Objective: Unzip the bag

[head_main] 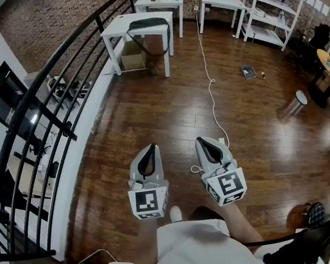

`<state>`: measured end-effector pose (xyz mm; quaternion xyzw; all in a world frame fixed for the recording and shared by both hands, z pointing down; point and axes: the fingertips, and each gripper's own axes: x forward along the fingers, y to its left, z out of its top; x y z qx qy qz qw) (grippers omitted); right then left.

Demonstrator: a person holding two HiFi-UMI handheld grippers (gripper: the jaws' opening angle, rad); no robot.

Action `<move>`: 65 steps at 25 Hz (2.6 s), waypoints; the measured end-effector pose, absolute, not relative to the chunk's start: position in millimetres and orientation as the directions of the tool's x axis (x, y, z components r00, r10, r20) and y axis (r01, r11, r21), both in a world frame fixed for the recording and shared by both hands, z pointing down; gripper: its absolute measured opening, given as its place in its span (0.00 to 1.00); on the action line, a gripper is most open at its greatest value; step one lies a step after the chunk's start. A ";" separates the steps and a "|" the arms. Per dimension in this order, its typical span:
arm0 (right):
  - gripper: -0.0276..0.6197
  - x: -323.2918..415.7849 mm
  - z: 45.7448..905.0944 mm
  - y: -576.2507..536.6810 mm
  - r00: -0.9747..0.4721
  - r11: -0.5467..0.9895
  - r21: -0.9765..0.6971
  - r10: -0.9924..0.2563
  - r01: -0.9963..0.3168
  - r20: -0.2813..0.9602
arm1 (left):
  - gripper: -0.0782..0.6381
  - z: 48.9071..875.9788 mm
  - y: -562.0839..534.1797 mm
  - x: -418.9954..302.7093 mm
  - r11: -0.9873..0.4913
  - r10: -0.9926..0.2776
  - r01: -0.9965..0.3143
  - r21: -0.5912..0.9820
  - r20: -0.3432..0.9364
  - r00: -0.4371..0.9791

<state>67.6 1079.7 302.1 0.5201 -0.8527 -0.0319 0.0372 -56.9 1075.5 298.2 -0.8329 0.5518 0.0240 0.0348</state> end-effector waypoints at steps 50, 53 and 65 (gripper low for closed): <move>0.03 13.9 323.3 69.7 -0.445 0.455 0.052 -0.885 -0.889 0.138 | 0.13 293.3 64.1 -91.2 -0.480 -0.877 -0.874 0.073 -0.042 0.478; 0.03 26.4 333.6 29.3 -0.428 0.438 0.041 -0.891 -0.898 0.155 | 0.13 307.1 20.0 -79.9 -0.489 -0.872 -0.869 0.076 -0.022 0.489; 0.03 95.3 371.5 -224.6 -0.425 0.435 0.012 -0.887 -0.901 0.181 | 0.13 353.0 -211.5 -15.7 -0.498 -0.862 -0.860 0.110 0.046 0.505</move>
